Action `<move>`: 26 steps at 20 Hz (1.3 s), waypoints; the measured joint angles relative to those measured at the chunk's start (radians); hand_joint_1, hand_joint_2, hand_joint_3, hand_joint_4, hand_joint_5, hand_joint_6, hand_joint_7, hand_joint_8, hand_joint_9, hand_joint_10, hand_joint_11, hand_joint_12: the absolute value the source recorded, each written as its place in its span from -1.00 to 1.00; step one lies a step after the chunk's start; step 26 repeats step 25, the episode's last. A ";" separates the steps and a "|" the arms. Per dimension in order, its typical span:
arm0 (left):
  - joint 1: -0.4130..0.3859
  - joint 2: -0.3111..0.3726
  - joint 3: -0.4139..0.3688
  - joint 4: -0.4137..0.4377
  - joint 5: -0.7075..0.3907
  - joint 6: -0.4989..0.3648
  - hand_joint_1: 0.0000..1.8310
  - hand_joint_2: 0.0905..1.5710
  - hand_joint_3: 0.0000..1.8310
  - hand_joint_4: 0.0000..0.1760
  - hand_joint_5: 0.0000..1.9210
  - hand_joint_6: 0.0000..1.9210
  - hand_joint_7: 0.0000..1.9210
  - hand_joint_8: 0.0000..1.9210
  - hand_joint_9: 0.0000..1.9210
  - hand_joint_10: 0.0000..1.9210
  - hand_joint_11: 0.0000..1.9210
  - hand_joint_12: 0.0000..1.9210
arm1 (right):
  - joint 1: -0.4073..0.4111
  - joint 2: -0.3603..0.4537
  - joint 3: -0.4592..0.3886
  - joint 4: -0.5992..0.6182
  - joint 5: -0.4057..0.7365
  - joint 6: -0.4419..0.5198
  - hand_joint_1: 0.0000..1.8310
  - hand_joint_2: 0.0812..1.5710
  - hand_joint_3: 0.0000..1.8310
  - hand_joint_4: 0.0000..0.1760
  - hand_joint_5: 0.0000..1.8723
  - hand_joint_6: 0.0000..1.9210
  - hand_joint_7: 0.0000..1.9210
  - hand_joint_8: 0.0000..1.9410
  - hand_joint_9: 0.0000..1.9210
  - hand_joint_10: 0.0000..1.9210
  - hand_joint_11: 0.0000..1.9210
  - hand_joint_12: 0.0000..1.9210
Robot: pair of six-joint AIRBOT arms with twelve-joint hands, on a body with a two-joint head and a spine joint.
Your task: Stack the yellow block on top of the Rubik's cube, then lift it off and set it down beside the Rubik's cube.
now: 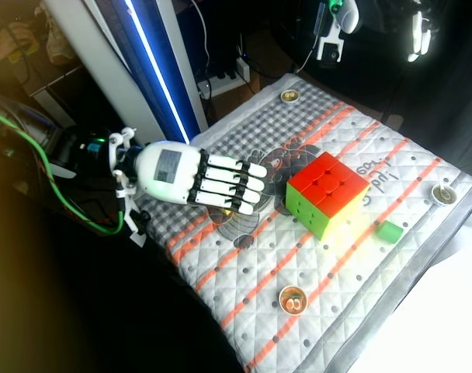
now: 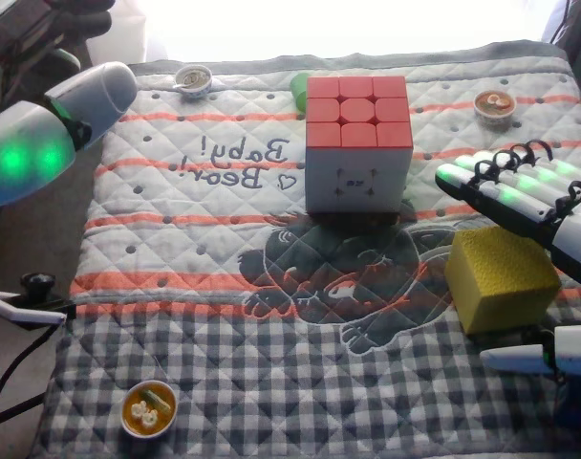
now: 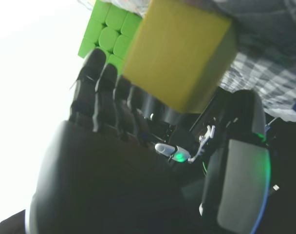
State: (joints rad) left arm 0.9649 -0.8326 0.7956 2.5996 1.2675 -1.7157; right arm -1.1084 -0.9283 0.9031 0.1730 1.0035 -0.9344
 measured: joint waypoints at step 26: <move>-0.125 0.059 0.007 0.284 0.370 -0.084 -0.75 0.39 -1.00 0.24 -0.94 -0.90 -0.90 -1.00 -0.97 -0.72 -1.00 -0.53 | 0.325 0.109 -0.026 -0.002 0.664 -0.206 -0.95 0.35 -1.00 1.00 -0.91 -0.70 -0.64 -0.99 -0.58 -0.75 -0.99 0.38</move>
